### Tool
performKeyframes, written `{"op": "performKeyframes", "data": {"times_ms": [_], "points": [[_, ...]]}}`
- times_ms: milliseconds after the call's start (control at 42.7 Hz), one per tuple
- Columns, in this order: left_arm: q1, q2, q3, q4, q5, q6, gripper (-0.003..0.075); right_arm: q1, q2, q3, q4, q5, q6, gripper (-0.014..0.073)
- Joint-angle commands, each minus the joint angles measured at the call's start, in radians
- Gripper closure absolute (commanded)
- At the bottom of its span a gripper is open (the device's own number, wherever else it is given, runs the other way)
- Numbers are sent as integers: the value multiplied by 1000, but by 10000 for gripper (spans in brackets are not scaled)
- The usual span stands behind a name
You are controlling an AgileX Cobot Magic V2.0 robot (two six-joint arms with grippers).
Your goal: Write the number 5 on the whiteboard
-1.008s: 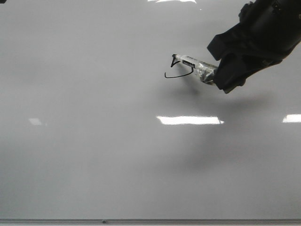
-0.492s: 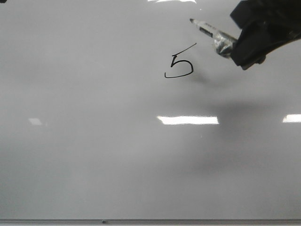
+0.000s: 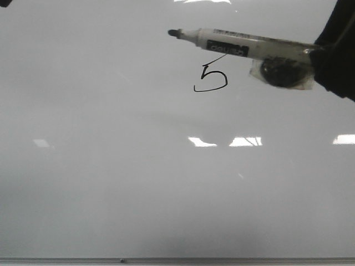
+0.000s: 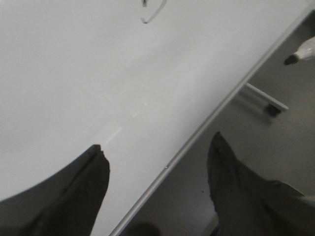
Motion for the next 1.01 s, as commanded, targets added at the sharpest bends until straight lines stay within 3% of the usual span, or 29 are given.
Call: {"op": "performKeyframes", "data": {"times_ms": [0, 94, 281, 656, 984], "points": [[-6, 30, -67, -177, 64, 180, 287, 14, -20, -36, 72, -21, -61, 664], [-6, 64, -90, -290, 111, 311, 279, 15, -20, -36, 90, -24, -74, 664], [-22, 130, -123, -389, 143, 413, 153, 15, -20, -36, 90, -30, -74, 664], [-255, 300, -206, -361, 75, 471, 153, 15, -20, -36, 90, -32, -74, 664], [-305, 397, -253, -345, 50, 471, 181, 15, -20, -36, 90, -31, -74, 664]]}}
